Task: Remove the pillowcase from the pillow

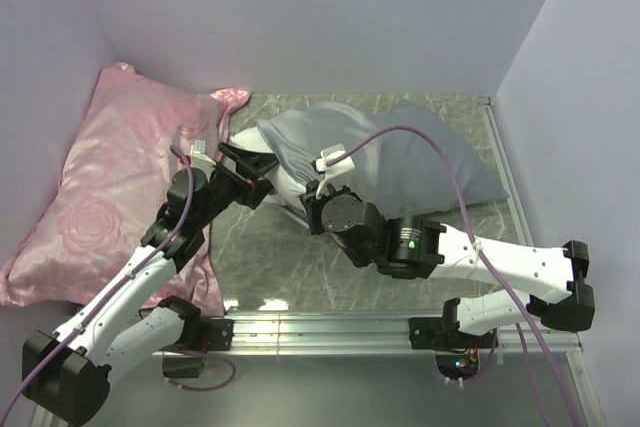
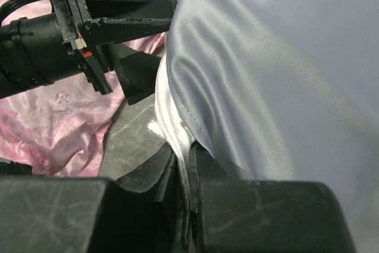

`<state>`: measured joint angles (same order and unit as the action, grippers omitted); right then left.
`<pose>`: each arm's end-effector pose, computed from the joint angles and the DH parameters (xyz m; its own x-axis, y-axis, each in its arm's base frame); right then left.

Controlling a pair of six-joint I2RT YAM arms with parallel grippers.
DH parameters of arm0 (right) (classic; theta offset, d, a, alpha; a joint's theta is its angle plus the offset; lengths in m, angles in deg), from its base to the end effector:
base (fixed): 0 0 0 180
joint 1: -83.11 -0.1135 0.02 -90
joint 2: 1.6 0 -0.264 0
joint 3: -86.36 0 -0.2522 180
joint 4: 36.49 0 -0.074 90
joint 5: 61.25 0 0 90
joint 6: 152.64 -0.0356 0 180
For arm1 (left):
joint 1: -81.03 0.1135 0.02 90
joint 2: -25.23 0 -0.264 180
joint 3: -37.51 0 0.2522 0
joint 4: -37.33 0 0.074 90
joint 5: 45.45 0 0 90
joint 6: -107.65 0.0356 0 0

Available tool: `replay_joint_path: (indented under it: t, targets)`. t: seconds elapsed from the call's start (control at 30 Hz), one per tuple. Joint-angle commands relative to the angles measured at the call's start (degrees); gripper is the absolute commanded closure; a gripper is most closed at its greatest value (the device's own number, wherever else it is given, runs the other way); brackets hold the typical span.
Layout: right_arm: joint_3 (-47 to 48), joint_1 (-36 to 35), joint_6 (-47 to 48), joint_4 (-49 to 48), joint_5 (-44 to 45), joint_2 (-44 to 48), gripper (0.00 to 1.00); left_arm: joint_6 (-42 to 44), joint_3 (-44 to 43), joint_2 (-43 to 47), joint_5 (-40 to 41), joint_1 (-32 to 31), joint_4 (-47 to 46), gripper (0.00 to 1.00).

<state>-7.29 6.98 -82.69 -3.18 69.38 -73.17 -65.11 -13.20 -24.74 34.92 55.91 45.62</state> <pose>0.0887 0.2626 0.3962 -0.2734 -0.0220 -0.9616 -0.5270 0.8398 0.1307 0.1881 -0.0948 0.3046 -0.5791 -0.8087 -0.1031 -0.0463 0.1590 -0.9862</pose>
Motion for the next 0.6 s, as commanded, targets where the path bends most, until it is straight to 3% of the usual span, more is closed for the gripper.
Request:
replay_joint_path:
  t: [0.0, 0.57]
  targets:
    - [0.1, -2.1, -2.2, -8.1, 0.2, 0.0, 1.0, 1.1, -1.2, 1.2, -0.1, 0.4, -5.9, 0.01]
    - [0.1, -3.0, -1.5, -7.6, 0.0, -2.7, 1.0, 4.6, -2.9, -3.5, -6.8, 1.9, -11.1, 0.01]
